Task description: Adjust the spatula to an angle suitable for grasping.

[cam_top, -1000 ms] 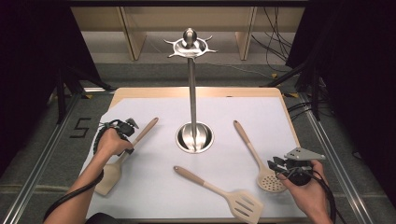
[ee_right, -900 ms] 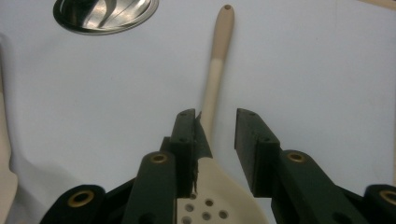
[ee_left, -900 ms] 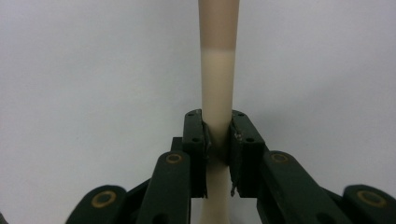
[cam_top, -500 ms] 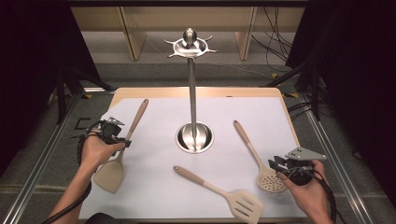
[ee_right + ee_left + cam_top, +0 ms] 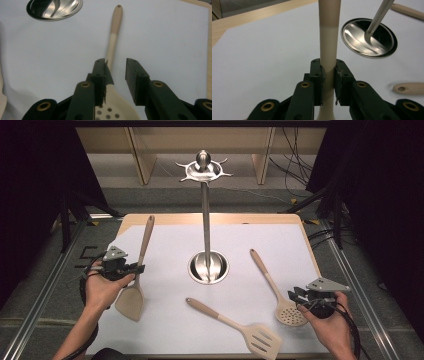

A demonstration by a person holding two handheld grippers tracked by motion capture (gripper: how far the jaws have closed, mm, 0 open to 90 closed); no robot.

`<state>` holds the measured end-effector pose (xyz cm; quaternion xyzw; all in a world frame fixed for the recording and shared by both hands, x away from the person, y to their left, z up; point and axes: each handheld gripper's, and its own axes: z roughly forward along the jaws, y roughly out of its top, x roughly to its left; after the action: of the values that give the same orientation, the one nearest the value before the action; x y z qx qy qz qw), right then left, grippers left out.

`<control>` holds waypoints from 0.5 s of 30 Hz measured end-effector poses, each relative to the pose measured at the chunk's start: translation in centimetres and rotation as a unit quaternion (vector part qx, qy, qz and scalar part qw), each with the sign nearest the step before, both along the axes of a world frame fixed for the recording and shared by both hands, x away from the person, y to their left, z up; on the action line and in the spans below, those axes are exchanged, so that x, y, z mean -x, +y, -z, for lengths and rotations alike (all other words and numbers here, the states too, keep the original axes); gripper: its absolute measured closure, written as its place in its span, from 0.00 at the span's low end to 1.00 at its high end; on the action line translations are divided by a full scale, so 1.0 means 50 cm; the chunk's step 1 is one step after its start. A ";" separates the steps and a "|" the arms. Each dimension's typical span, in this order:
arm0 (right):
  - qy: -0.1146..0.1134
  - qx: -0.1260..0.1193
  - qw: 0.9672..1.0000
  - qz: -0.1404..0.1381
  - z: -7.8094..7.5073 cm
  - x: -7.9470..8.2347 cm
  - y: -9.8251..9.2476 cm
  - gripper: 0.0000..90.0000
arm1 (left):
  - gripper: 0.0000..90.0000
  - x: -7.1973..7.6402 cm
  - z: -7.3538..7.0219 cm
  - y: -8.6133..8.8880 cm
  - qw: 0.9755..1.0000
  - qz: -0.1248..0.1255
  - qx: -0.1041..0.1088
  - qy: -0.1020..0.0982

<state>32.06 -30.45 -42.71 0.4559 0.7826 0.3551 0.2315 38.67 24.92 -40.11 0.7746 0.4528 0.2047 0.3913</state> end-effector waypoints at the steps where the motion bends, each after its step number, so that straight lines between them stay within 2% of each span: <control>1: 0.000 0.000 1.000 0.000 0.000 0.000 0.000 0.78 | 0.87 0.001 0.001 -0.001 1.000 -0.004 0.014 -0.007; 2: -0.002 0.001 1.000 -0.001 0.000 0.000 0.000 0.78 | 0.87 0.002 -0.001 0.001 1.000 -0.003 0.015 -0.007; 3: -0.003 0.001 1.000 -0.001 0.000 0.000 0.000 0.78 | 0.87 0.007 0.000 -0.003 0.999 -0.014 0.042 -0.018; 4: -0.003 0.001 1.000 -0.001 0.000 0.000 -0.001 0.78 | 0.87 0.009 0.000 -0.003 0.999 -0.014 0.046 -0.021; 5: 0.009 -0.009 1.000 0.006 0.000 0.003 0.002 0.78 | 0.87 0.011 -0.001 -0.004 0.998 -0.016 0.048 -0.028; 7: 0.005 -0.006 1.000 0.008 -0.001 0.003 0.002 0.78 | 0.87 0.013 -0.001 -0.004 0.998 -0.015 0.049 -0.030; 9: 0.001 -0.009 1.000 0.003 0.002 0.003 0.002 0.78 | 0.87 0.018 -0.002 -0.008 0.998 -0.006 0.050 -0.042; 11: 0.008 -0.012 1.000 0.009 -0.001 0.006 0.003 0.78 | 0.87 0.021 -0.003 -0.009 0.998 -0.007 0.047 -0.048; 12: 0.009 -0.012 1.000 0.010 -0.001 0.007 0.003 0.78 | 0.87 0.025 -0.004 -0.011 0.997 -0.010 0.050 -0.057; 14: 0.010 -0.012 1.000 0.012 -0.002 0.008 0.003 0.78 | 0.87 0.027 -0.006 -0.011 0.997 -0.010 0.050 -0.059; 15: 0.002 -0.001 1.000 0.009 -0.003 0.007 0.000 0.78 | 0.87 0.029 -0.007 -0.012 0.997 -0.010 0.052 -0.063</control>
<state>31.71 -30.46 -42.57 0.4640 0.7786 0.3526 0.2328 37.24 24.32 -39.75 0.7341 0.4449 0.2331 0.4570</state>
